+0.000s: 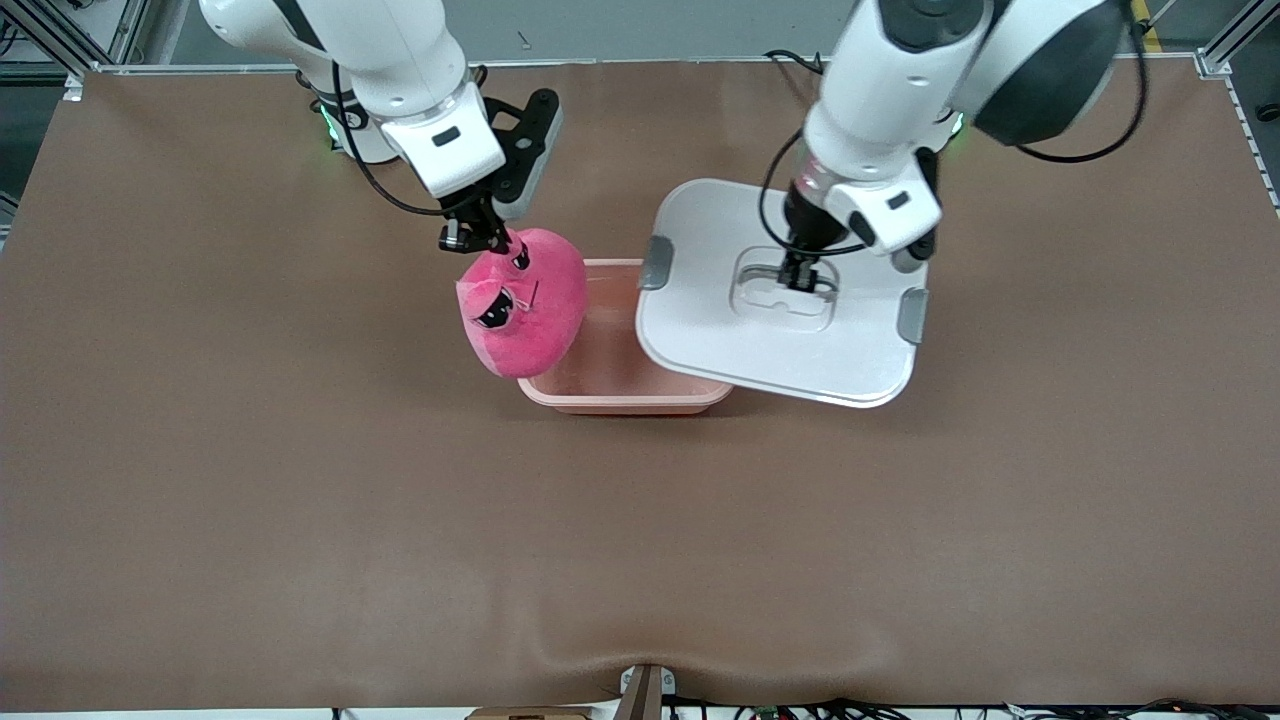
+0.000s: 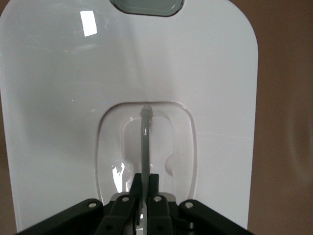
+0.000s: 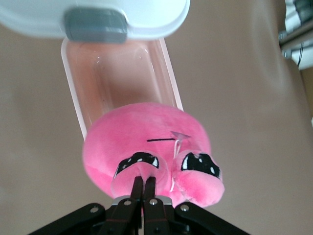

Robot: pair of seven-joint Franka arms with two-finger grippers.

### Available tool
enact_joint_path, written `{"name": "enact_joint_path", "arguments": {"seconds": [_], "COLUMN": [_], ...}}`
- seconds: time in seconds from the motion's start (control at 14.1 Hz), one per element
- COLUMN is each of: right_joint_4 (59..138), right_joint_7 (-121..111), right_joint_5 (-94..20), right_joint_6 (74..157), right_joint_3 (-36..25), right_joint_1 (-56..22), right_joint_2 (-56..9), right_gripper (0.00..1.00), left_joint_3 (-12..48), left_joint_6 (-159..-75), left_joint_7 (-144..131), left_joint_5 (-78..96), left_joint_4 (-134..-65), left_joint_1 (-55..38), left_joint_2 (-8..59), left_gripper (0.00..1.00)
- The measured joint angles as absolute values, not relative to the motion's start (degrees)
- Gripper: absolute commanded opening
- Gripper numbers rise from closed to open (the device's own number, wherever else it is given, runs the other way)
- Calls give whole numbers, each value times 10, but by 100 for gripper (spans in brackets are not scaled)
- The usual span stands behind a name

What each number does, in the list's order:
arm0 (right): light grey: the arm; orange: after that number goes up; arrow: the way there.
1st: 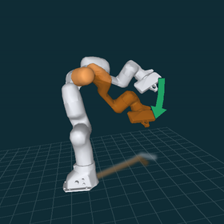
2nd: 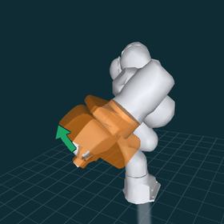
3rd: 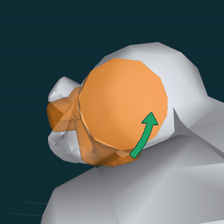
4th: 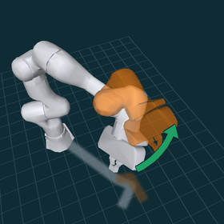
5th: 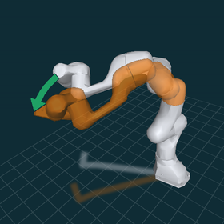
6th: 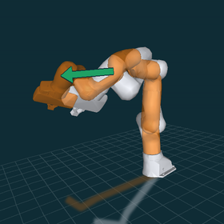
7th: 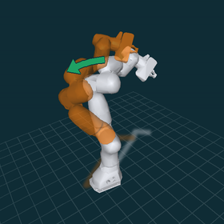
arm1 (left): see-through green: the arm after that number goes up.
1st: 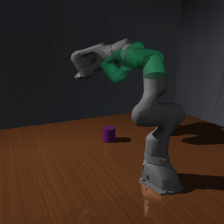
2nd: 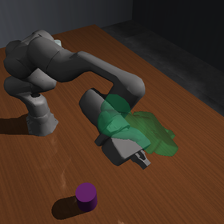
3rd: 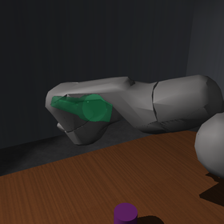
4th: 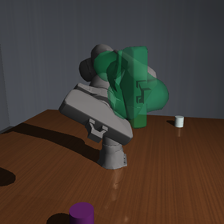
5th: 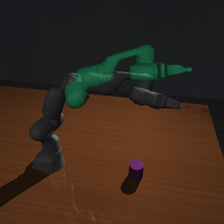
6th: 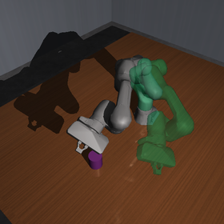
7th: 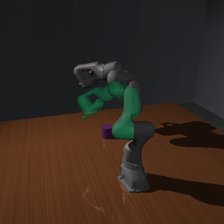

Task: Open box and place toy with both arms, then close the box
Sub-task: 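Lift the lid with the left gripper while the right gripper carries the plush, then lower the pink plush into the box and open the right gripper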

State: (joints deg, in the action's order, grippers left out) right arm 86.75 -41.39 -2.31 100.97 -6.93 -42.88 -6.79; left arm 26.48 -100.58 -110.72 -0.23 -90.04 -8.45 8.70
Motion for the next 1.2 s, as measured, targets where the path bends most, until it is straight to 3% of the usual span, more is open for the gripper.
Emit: {"name": "enact_joint_path", "arguments": {"seconds": [0.78,1.2], "right_joint_4": [885,886], "right_joint_7": [-556,-588], "right_joint_5": [-22,-22], "right_joint_6": [1045,1062], "right_joint_3": [-70,-70], "right_joint_1": [-455,-461], "right_joint_2": [-95,-114], "right_gripper": [0,0], "left_joint_3": [263,264], "left_joint_6": [-856,-830], "left_joint_7": [-842,-797], "left_joint_5": [124,145], "left_joint_4": [-901,-902], "left_joint_1": [82,96], "left_joint_2": [43,43], "left_gripper": [0,0]}}
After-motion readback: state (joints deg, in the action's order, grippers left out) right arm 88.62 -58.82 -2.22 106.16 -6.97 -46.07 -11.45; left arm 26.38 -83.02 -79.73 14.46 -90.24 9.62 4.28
